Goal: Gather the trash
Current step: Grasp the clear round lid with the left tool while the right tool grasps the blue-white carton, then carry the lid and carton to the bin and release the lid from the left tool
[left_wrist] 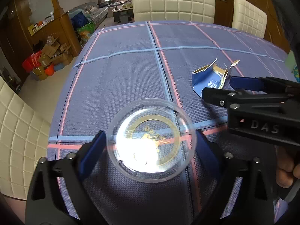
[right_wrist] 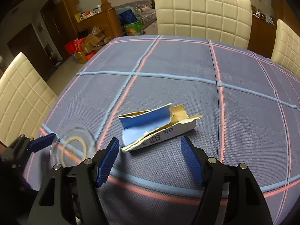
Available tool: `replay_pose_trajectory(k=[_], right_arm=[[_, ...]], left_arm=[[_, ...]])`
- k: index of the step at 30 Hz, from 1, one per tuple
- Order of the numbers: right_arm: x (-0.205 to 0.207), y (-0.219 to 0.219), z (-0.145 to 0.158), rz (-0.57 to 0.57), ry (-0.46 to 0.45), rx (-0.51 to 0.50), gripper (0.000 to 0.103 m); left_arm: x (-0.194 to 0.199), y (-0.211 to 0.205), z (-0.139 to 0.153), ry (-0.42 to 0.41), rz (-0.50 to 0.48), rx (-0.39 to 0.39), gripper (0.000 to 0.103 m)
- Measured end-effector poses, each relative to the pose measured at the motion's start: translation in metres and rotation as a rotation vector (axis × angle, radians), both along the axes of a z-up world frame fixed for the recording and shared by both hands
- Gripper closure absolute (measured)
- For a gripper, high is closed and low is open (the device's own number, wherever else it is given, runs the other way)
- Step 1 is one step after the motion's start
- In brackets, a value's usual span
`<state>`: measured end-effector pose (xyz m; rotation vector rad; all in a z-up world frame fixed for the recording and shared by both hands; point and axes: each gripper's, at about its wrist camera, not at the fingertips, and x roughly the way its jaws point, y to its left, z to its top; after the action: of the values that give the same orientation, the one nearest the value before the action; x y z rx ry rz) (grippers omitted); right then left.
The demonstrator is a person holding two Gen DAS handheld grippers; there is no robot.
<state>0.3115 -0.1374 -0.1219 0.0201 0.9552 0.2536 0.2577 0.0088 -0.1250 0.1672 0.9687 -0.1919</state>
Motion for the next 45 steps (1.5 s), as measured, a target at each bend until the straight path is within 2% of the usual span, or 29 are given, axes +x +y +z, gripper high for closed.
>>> replay_pose_trajectory(k=[1,2,3,4,5,6,8,24,35,45], right_arm=[[-0.001,0.000,0.000,-0.006,-0.005,-0.011,0.037],[-0.001,-0.001,-0.001,-0.014,-0.013,-0.021,0.045],[-0.002,-0.001,0.000,-0.019,-0.021,-0.036,0.058],[-0.003,-0.002,0.000,-0.020,-0.024,-0.054,0.066],[-0.003,-0.002,0.000,-0.020,-0.024,-0.064,0.080],[-0.004,-0.004,0.001,-0.013,-0.017,-0.058,0.089],[-0.007,-0.006,0.002,-0.006,-0.004,-0.047,0.098],[-0.073,0.032,0.036,0.136,-0.082,-0.078,0.098],[-0.109,0.074,0.064,0.215,-0.135,-0.101,0.098],[-0.129,0.114,0.077,0.279,-0.171,-0.134,0.098]], left_arm=[[0.001,0.000,0.000,-0.002,-0.001,0.004,0.014],[0.002,-0.001,0.000,-0.003,-0.006,0.003,0.014],[0.003,-0.002,0.000,-0.005,-0.007,0.004,0.014],[0.003,-0.002,0.000,-0.008,-0.008,0.008,0.015],[0.002,-0.003,0.000,-0.011,-0.007,0.010,0.015],[0.001,-0.003,0.000,-0.012,-0.006,0.010,0.015],[-0.002,-0.003,0.002,-0.022,0.000,0.016,0.015],[-0.054,0.022,0.036,-0.102,0.019,0.041,0.015],[-0.098,0.067,0.061,-0.167,0.082,0.036,0.016],[-0.128,0.108,0.076,-0.219,0.144,0.024,0.015]])
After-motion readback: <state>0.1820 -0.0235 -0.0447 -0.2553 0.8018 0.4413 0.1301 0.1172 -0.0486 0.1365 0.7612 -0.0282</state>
